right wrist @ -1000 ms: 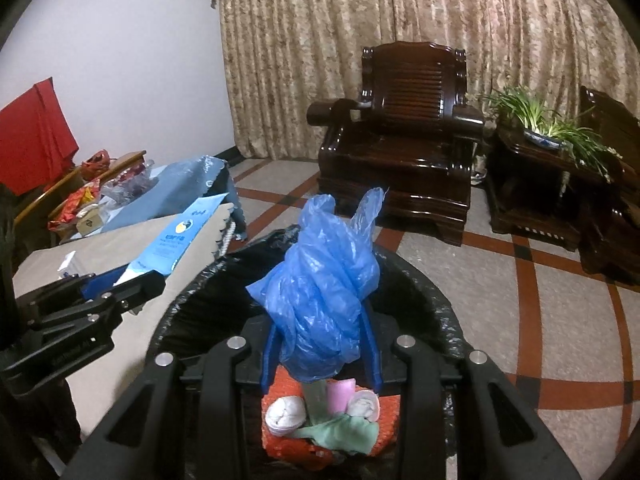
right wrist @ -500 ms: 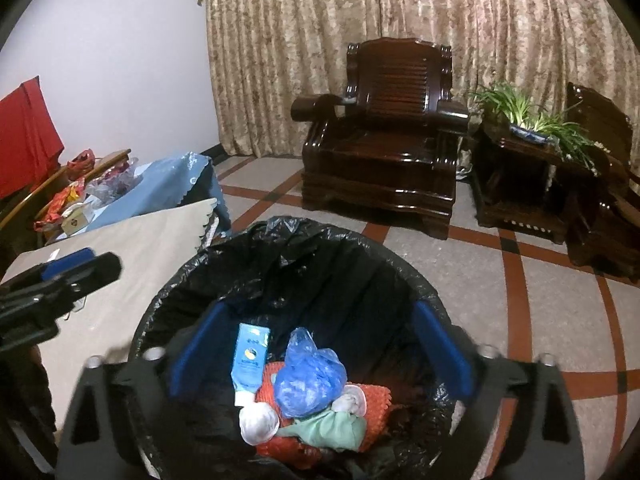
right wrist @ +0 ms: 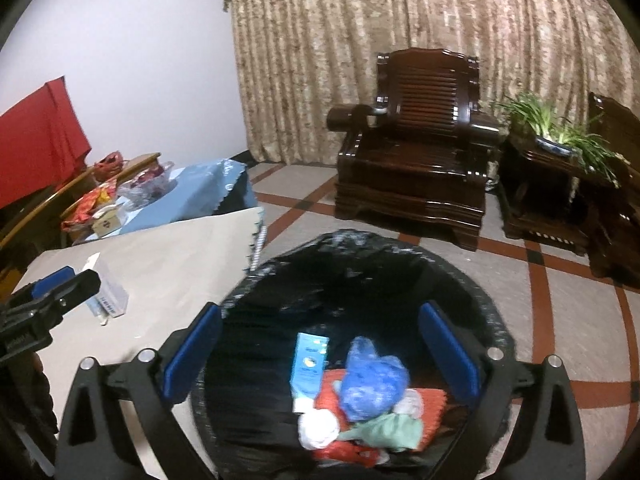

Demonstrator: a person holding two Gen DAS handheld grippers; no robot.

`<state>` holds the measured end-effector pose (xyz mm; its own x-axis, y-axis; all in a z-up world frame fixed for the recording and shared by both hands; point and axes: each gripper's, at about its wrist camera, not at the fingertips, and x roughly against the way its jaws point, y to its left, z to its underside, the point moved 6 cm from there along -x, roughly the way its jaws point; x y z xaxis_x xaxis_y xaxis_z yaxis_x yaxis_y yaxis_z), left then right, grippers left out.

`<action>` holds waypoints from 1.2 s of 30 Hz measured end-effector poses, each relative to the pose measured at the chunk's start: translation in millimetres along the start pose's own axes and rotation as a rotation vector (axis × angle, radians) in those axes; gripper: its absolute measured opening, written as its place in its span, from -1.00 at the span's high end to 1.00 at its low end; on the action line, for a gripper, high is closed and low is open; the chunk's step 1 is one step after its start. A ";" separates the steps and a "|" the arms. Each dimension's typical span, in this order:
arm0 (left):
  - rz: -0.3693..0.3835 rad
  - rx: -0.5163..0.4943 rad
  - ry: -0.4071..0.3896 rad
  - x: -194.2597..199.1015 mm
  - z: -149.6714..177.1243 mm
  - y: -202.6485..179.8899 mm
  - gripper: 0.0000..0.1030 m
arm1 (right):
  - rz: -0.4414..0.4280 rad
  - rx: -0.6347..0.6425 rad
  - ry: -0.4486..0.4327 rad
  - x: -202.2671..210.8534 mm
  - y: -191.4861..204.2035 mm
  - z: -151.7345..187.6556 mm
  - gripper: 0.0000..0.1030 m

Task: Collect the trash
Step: 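Move both tools back to the table toward the cup and box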

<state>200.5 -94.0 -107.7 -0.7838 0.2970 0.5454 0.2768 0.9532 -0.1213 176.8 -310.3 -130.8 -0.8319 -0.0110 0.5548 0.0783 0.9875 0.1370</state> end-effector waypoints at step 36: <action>-0.362 0.191 0.036 34.4 42.9 258.2 -0.80 | -0.280 0.232 0.094 -109.9 266.6 19.6 -0.88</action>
<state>221.2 164.8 -155.8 -0.7907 -0.0589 0.6093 -0.1246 0.9900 -0.0661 278.4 -42.7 -171.3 -0.7489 -0.2890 0.5963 -0.2805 0.9535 0.1099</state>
